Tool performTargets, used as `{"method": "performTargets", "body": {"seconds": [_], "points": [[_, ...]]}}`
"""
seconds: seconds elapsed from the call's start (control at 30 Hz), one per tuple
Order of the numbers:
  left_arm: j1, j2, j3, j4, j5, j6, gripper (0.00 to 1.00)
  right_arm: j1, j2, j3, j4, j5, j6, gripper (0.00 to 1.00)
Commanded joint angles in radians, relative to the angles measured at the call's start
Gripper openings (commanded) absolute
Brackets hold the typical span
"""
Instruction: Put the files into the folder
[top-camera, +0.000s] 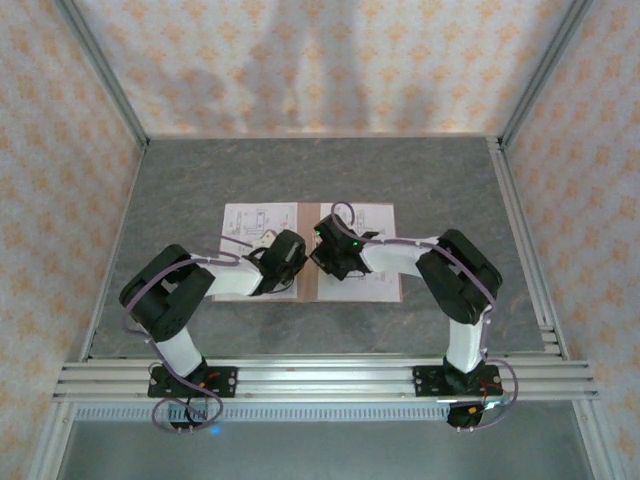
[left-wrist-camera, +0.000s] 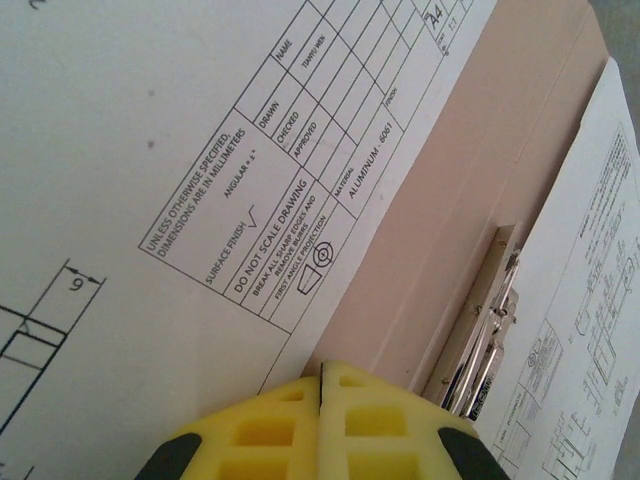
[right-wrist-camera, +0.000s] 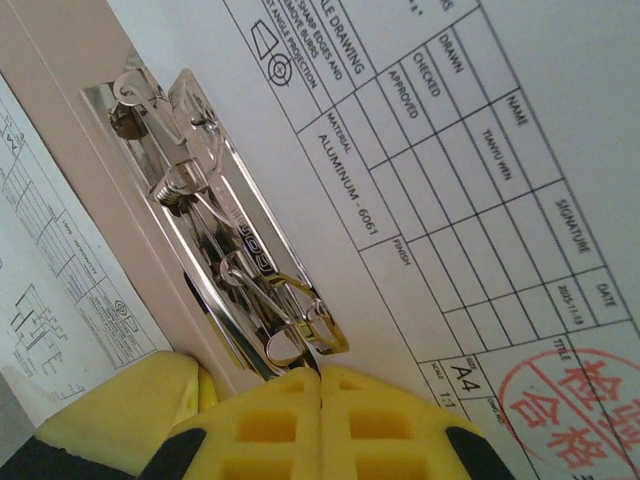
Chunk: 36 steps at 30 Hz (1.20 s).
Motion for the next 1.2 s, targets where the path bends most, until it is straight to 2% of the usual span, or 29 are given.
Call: {"method": "performTargets", "body": {"seconds": [0.0,0.2,0.43,0.73,0.83,0.93,1.17], "points": [[-0.037,0.089,-0.048,-0.128,0.061,-0.016,0.0,0.021,0.111,-0.041,-0.155,0.004,-0.011,0.0],[-0.052,0.107,-0.056,-0.107,0.058,-0.038,0.0,0.022,0.142,0.021,-0.271,0.038,-0.057,0.0],[-0.053,0.095,-0.064,-0.103,0.057,-0.039,0.0,0.023,0.192,-0.018,-0.23,0.048,-0.071,0.0],[-0.056,0.107,-0.058,-0.102,0.058,-0.037,0.0,0.03,0.032,0.033,-0.253,0.057,-0.099,0.0],[-0.056,0.092,-0.048,-0.121,0.053,-0.028,0.0,0.031,-0.034,0.069,-0.271,0.041,-0.116,0.16],[-0.056,0.066,-0.02,-0.169,0.042,-0.003,0.0,0.032,-0.095,0.104,-0.313,0.05,-0.128,0.26],[-0.052,-0.022,0.103,-0.336,0.008,0.085,0.0,0.017,-0.158,0.139,-0.372,0.067,-0.149,0.32]]}}
